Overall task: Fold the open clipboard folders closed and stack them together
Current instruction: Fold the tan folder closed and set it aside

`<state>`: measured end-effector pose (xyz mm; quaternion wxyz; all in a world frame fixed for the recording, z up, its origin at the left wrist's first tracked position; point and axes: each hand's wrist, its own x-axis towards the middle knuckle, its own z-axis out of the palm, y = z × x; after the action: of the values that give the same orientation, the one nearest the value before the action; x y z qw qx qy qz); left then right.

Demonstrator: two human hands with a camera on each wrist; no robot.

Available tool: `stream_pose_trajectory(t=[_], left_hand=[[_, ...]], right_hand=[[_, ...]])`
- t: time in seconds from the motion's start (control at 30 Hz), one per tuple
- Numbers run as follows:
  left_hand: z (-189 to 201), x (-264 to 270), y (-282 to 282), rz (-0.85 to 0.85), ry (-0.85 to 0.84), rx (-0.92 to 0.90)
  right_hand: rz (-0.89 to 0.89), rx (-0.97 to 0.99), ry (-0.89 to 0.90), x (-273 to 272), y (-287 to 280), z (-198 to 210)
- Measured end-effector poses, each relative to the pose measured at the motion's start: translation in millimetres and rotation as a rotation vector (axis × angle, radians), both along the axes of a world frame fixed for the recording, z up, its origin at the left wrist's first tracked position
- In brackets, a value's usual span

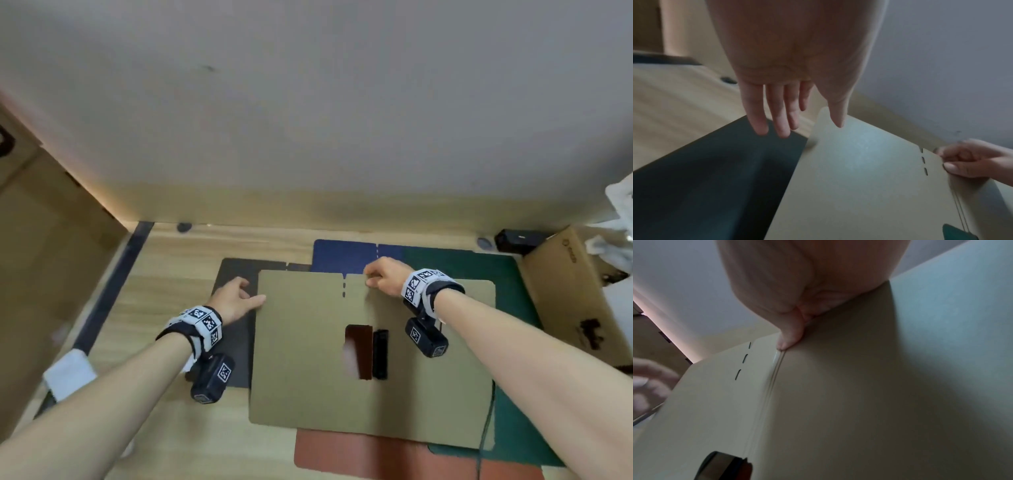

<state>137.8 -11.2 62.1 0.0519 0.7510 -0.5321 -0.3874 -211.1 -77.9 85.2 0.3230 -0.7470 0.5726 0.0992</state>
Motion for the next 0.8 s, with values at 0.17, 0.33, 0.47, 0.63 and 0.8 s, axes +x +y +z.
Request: stream_pose_trajectory(t=[0.17, 0.33, 0.47, 0.63, 0.8], left_hand=[[-50, 14, 32, 0.07, -0.011, 0.196], [-80, 13, 51, 0.165, -0.009, 0.27], [-98, 9, 63, 0.215, 0.01, 0.276], [-112, 8, 72, 0.271, 0.021, 0.209], [-115, 10, 72, 0.354, 0.101, 0.178]], right_hand=[[0.002, 0.081, -0.055, 9, -18, -55], [0.016, 0.065, -0.058, 20, -31, -93], [0.012, -0.015, -0.046, 28, -37, -117], [-0.013, -0.166, -0.059, 32, -25, -131], [-0.022, -0.234, -0.119, 23, 13, -123]])
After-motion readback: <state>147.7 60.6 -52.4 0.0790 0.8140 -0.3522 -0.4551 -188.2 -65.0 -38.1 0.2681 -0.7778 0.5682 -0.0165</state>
